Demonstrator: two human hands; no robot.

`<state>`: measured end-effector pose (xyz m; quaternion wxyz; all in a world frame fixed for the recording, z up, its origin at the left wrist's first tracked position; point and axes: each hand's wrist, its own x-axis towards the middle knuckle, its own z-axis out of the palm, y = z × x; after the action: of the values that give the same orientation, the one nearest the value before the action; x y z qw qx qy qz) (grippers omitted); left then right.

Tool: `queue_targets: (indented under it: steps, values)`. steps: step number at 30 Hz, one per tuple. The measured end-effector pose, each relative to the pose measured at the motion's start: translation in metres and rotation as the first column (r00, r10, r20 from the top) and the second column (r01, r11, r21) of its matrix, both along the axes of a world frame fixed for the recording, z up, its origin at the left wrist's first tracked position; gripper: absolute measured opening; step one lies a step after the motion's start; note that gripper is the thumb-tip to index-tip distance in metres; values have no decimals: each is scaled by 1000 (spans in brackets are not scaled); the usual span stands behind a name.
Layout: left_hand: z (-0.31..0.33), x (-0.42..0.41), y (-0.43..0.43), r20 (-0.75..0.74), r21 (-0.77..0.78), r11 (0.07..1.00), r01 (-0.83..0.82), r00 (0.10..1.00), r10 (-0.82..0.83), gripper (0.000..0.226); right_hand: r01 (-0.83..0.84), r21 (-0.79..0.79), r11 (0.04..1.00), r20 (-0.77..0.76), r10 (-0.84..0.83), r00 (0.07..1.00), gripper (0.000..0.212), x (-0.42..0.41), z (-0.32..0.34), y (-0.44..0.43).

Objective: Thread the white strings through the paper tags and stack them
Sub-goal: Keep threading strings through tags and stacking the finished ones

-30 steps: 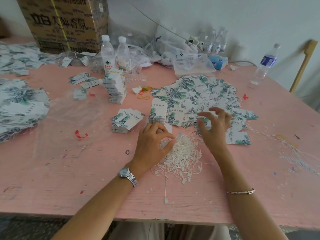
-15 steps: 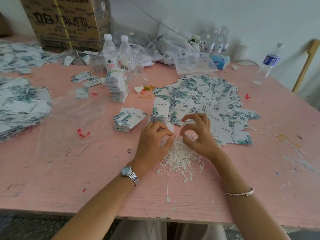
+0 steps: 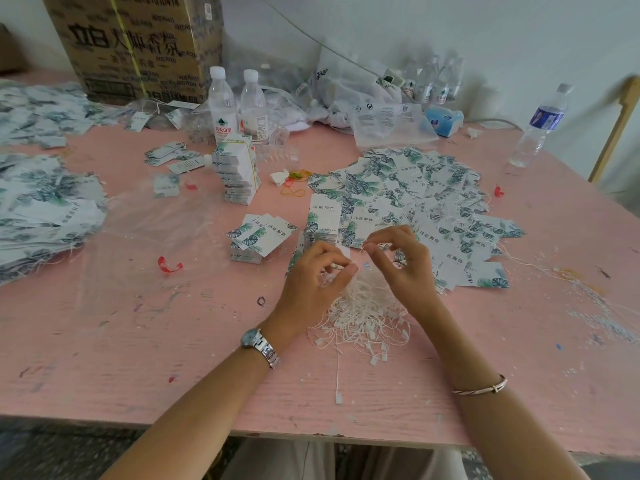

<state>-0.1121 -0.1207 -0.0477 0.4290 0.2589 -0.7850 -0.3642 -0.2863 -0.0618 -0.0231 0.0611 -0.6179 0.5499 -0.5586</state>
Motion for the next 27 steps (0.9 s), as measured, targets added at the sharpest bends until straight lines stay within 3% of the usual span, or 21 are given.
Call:
queue_targets:
  steps: [7,10,13,16,19,23,27]
  values:
    - [-2,1,0,63,-14,1000,21,998,-20,15,23,-82,996,369,8,929,7,-5,7,3]
    - [-1,1,2,49,-38,999,-10,999,12,26,13,-90,996,440,28,897,8,-8,9,4]
    - [2,2,3,30,-94,992,-87,995,90,38,-40,-55,998,413,59,909,5,-5,11,5]
    - [2,3,3,-5,-110,991,-81,997,81,45,-104,26,994,263,94,960,3,2,9,4]
    - [4,1,3,-35,-139,990,-35,999,30,36,-181,102,978,183,160,970,5,6,4,3]
    - [6,0,3,-135,-165,984,-67,990,45,29,-186,165,969,231,145,962,13,3,1,1]
    - [8,4,0,-204,-57,980,-191,963,176,32,-174,211,962,303,105,947,24,-2,2,0]
